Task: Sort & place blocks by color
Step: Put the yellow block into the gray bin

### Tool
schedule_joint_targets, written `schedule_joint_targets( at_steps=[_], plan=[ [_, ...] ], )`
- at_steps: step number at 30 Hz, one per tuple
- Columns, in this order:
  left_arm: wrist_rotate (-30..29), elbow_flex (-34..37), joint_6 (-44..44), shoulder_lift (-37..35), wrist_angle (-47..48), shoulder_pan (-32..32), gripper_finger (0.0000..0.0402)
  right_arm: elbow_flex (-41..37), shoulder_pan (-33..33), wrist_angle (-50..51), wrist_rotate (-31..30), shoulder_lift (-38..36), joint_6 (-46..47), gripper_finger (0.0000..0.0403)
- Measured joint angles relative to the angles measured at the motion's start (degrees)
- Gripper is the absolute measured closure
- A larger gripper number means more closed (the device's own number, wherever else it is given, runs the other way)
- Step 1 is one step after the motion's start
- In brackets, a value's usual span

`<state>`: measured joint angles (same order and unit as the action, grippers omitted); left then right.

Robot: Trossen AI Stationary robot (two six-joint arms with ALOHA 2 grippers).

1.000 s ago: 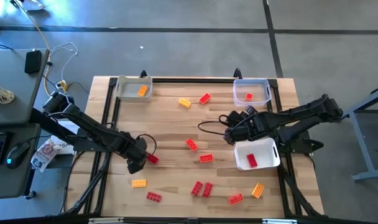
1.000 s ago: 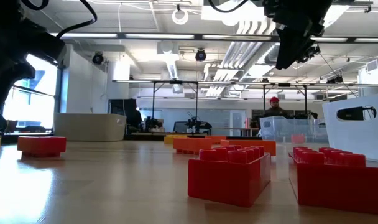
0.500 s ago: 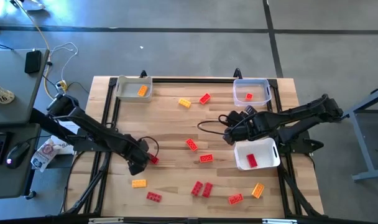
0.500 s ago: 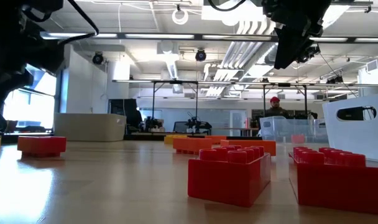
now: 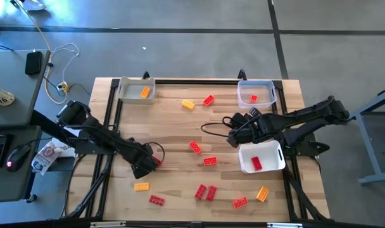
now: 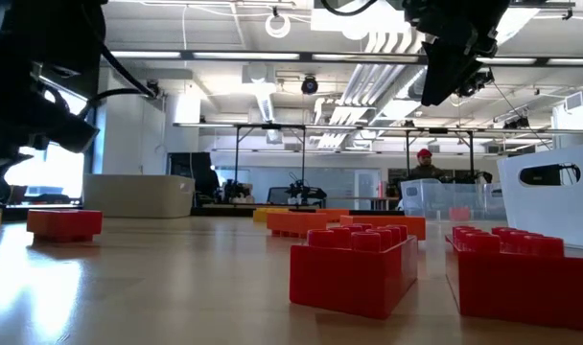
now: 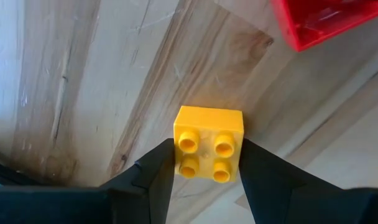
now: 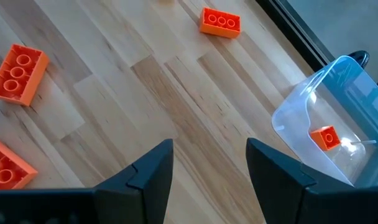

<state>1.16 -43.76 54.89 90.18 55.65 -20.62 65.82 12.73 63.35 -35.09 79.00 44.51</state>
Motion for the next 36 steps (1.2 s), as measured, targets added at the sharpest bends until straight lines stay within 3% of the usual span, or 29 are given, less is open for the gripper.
schedule_joint_targets(
  at_steps=[6, 12, 19, 25, 36],
  plan=[
    [0.1, -0.1, -0.7, 1.1, -0.1, 0.0, 0.0252, 0.0, 0.0, -0.2, 0.0, 0.0, 0.0, 0.0215],
    [-0.1, -0.1, -4.7, 0.7, -0.1, 0.0, 0.0294, 0.0, 0.0, -1.0, 0.0, 0.0, 0.0, 0.0214],
    [-0.6, 0.2, -6.3, -0.5, -0.6, 0.9, 0.0294, 0.0, 0.0, -1.5, -1.9, 0.0, -0.2, 0.0215],
    [-3.4, 0.2, -9.5, -5.5, 0.1, 3.5, 0.0294, 0.0, -0.3, -3.9, -4.5, 0.0, -4.3, 0.0214],
    [-13.8, 0.1, -21.2, -19.3, 0.4, 15.2, 0.0294, 0.0, -4.3, -15.0, 2.8, 0.0, -17.7, 0.0214]
  ],
)
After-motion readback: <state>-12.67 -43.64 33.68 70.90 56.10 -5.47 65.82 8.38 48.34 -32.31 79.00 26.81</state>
